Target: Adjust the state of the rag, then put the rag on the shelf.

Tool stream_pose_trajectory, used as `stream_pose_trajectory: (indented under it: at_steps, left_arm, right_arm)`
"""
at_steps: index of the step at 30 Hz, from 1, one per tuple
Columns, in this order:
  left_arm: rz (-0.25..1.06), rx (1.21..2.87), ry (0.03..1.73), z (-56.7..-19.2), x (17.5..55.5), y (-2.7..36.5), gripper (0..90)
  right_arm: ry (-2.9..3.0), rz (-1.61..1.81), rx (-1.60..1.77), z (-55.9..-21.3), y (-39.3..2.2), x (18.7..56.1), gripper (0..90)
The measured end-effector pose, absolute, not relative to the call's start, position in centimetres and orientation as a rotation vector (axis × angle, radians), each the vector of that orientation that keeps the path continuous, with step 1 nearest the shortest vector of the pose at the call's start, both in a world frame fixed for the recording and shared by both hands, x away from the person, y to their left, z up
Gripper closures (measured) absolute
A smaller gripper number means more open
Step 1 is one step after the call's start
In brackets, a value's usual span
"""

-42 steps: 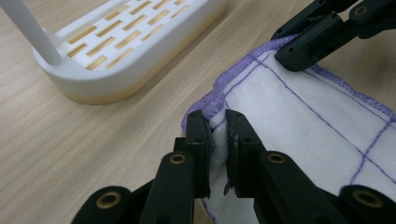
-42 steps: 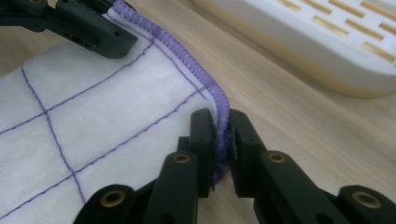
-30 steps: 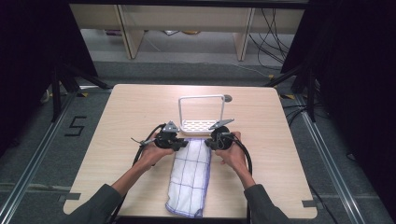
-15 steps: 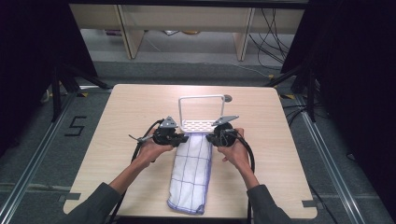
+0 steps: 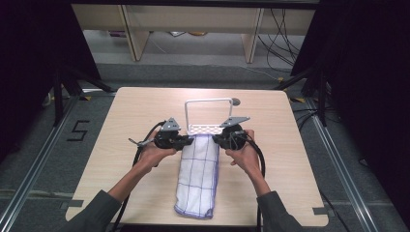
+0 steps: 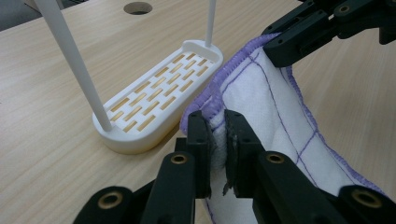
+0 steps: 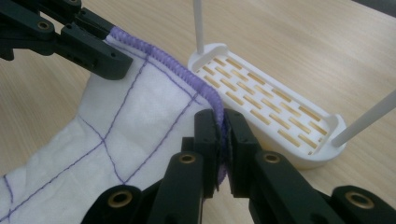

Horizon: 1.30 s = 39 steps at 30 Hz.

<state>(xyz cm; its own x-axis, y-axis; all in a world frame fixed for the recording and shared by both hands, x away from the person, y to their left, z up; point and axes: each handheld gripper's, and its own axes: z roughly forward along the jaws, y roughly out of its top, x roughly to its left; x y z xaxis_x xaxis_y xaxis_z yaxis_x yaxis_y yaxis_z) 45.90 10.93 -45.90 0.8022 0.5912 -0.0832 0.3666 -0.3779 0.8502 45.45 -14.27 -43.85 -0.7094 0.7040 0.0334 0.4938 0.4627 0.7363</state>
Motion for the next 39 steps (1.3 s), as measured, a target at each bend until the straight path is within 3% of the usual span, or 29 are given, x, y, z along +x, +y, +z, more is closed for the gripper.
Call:
stream_pose_trajectory:
  at_steps: [22,39]
  left_arm:
    - [0.32,1.97,0.595,-40.8,42.8,11.4,81.1]
    - [0.319,1.947,0.577,-36.4,42.0,11.6,81.9]
  right_arm:
    - [2.353,1.226,0.906,-38.4,-14.9,41.4,85.5]
    - [2.337,1.279,0.866,-35.0,-15.2,40.8,85.7]
